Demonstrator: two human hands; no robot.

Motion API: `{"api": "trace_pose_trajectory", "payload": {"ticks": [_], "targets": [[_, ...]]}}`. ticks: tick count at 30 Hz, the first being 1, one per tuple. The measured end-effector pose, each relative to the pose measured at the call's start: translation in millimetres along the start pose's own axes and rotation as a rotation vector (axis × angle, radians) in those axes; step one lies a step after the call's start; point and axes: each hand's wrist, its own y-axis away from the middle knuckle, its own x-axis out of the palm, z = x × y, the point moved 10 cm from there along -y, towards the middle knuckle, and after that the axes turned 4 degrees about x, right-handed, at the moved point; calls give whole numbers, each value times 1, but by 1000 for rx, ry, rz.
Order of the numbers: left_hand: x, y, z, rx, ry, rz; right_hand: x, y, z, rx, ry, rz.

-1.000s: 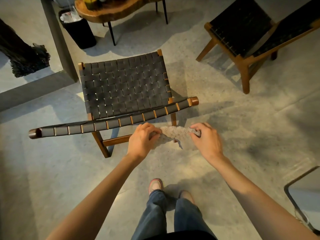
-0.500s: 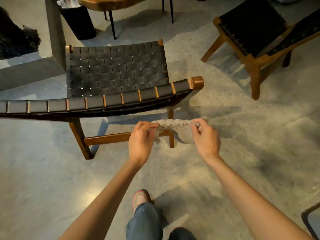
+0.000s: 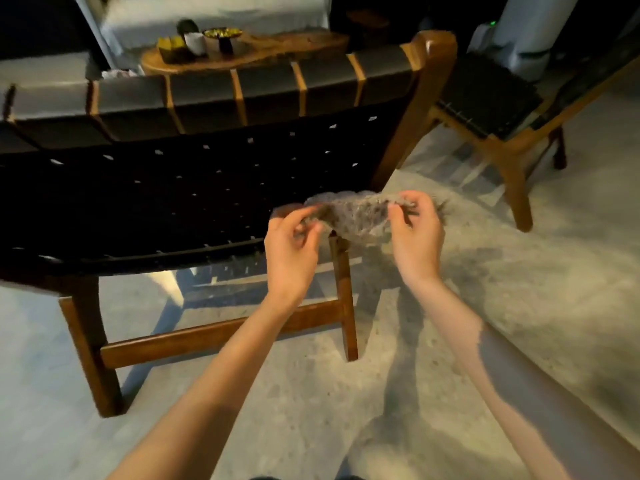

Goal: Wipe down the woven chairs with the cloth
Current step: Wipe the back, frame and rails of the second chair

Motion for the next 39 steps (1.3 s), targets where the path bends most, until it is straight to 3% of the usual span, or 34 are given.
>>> {"api": "trace_pose_trajectory", "payload": {"ticks": [5,12,16,23,31,39], "targets": [[-6,-6,-32,177,109,-102,-1,-16,32,-115,-156,-20],[2,-14,-95,352,304,39,-39,-20,98,-342,-282,-179],[25,-20,-122,378,306,107,-40,-30,124,-401,-403,-72],[45,-40,-116,282,184,-12,-18,-38,127,-444,-188,73],[41,-46,-109,441,129,-146,-17,-40,117,-565,-83,-26],[56,-43,-72,432,138,-143,-7,-39,85,-545,-76,-45]]}}
